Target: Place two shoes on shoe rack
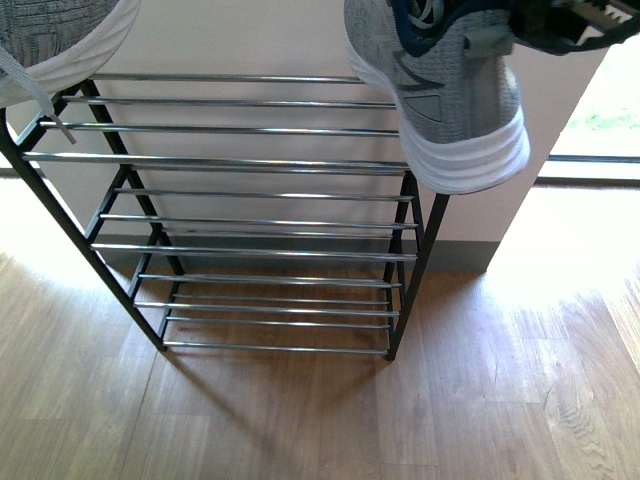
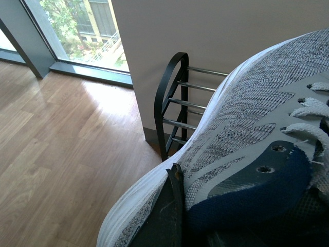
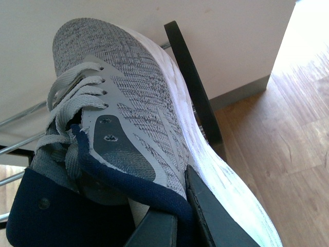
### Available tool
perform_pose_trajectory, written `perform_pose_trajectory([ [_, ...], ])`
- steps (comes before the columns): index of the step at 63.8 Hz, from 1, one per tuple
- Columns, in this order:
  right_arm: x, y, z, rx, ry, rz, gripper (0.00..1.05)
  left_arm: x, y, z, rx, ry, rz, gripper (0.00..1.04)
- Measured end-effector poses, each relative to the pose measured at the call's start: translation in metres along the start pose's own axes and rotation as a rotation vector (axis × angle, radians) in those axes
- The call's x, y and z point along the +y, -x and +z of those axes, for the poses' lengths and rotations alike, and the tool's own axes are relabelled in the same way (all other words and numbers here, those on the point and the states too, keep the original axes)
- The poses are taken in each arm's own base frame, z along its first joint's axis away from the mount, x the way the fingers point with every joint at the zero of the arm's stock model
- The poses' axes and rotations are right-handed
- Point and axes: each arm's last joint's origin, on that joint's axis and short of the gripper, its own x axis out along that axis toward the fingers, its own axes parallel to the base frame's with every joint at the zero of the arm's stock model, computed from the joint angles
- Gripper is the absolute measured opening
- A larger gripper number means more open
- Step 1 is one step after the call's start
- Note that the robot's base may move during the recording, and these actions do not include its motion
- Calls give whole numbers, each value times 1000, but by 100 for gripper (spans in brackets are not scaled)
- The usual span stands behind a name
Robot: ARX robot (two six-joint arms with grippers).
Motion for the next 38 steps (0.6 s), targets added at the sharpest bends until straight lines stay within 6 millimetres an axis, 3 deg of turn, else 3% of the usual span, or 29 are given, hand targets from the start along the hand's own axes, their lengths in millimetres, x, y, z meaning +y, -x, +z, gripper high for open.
perform_pose_trajectory([
  [8,15,-10,-5,67,-43,-35,1,0,0,0,0,0,0,2],
  [12,22,-27,-16,127,-90,-105,1,0,0,0,0,0,0,2],
  [23,33,-48,-5,100,-156,-173,1,0,0,0,1,0,-3,2],
  [38,34,-59,13,80,-224,-199,1,0,0,0,0,0,0,2],
])
